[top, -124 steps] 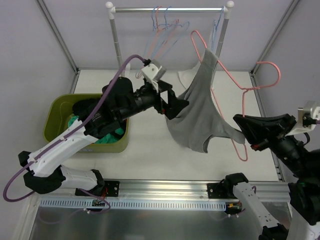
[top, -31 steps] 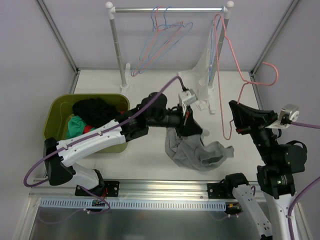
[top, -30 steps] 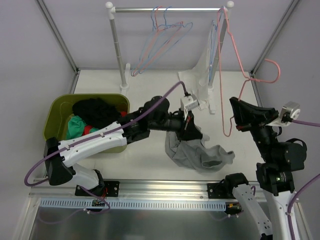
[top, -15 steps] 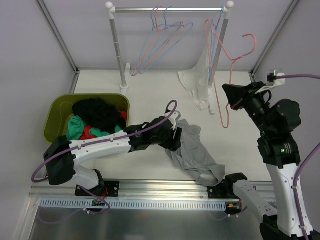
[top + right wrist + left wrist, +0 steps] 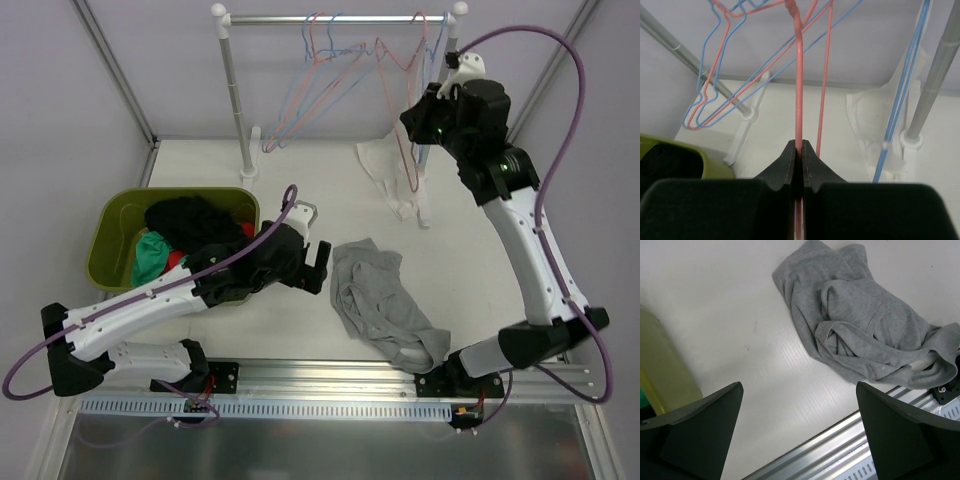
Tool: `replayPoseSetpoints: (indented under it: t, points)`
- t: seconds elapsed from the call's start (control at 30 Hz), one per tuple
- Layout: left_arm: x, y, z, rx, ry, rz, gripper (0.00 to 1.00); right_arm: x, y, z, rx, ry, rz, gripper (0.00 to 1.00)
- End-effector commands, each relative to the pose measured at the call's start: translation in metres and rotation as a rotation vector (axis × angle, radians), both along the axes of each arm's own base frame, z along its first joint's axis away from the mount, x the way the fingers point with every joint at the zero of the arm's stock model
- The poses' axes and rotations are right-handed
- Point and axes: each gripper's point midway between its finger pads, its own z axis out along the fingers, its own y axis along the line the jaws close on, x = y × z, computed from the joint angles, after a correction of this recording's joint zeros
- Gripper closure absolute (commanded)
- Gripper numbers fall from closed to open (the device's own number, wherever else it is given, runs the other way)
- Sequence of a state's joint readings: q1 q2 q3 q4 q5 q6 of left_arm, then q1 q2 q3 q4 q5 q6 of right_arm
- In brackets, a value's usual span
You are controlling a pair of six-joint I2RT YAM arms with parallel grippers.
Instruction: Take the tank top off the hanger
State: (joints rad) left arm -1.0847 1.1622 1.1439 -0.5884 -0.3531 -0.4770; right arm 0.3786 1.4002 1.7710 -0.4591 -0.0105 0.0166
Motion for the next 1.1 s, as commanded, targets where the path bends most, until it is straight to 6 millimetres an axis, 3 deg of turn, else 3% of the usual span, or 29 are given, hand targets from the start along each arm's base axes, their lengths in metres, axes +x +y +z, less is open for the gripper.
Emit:
replayPoseSetpoints:
  t: [0.0, 0.03, 0.07, 0.1, 0.13, 0.2, 0.23, 0.33, 0.37, 0.6, 0.8, 0.83, 0.87, 0.9, 0.97, 1.0, 1.03, 1.07]
  points:
    - [-0.009, 0.032, 0.007, 0.062, -0.003, 0.010, 0.01, 0.045, -0.009, 0.012, -0.096, -0.046, -0.121, 1.00]
    - [-0.011, 0.035, 0.010, 0.051, -0.007, 0.010, 0.01, 0.054, -0.006, 0.011, -0.102, -0.044, -0.126, 1.00]
    - [-0.013, 0.038, 0.015, 0.031, -0.015, 0.010, 0.01, 0.059, -0.007, 0.027, -0.100, -0.075, -0.148, 1.00]
    - [-0.015, 0.040, 0.015, 0.028, -0.013, 0.006, 0.01, 0.067, -0.004, 0.025, -0.130, -0.081, -0.147, 1.00]
    - [-0.018, 0.042, 0.015, 0.022, -0.009, 0.000, 0.01, 0.083, 0.000, 0.010, -0.163, -0.059, -0.161, 1.00]
    - [-0.021, 0.047, 0.017, 0.009, -0.011, 0.002, 0.01, 0.093, 0.010, 0.020, -0.175, -0.093, -0.156, 1.00]
    - [-0.022, 0.049, 0.017, 0.005, -0.010, 0.004, 0.01, 0.107, 0.015, 0.006, -0.189, -0.071, -0.157, 1.00]
    - [-0.025, 0.053, 0.016, -0.009, -0.011, 0.013, 0.01, 0.120, 0.030, 0.008, -0.160, -0.087, -0.134, 1.00]
    - [-0.026, 0.054, 0.017, -0.018, -0.011, 0.015, 0.01, 0.127, 0.043, 0.000, -0.157, -0.082, -0.110, 1.00]
    - [-0.029, 0.055, 0.005, -0.010, 0.021, 0.023, 0.01, 0.126, 0.092, -0.016, -0.139, -0.079, -0.049, 1.00]
    - [-0.030, 0.053, -0.001, -0.008, 0.042, 0.031, 0.01, 0.125, 0.100, -0.025, -0.100, -0.052, -0.063, 1.00]
    - [-0.029, 0.053, -0.002, -0.005, 0.043, 0.035, 0.01, 0.124, 0.099, -0.023, -0.101, -0.054, -0.071, 0.98]
    - [-0.028, 0.052, -0.005, 0.003, 0.050, 0.041, 0.01, 0.123, 0.096, -0.027, -0.109, -0.046, -0.076, 0.81]
    - [-0.028, 0.051, -0.006, 0.003, 0.051, 0.044, 0.01, 0.120, 0.093, -0.025, -0.112, -0.046, -0.082, 0.73]
    - [-0.026, 0.046, -0.011, 0.021, 0.062, 0.043, 0.01, 0.109, 0.084, -0.011, -0.102, -0.065, -0.090, 0.67]
    - [-0.024, 0.042, -0.011, 0.016, 0.063, 0.040, 0.01, 0.105, 0.082, -0.019, -0.113, -0.047, -0.088, 0.64]
    - [-0.023, 0.036, -0.015, 0.026, 0.073, 0.036, 0.01, 0.093, 0.073, -0.003, -0.100, -0.069, -0.088, 0.57]
    - [-0.022, 0.031, -0.016, 0.023, 0.076, 0.027, 0.01, 0.087, 0.068, 0.000, -0.102, -0.071, -0.089, 0.52]
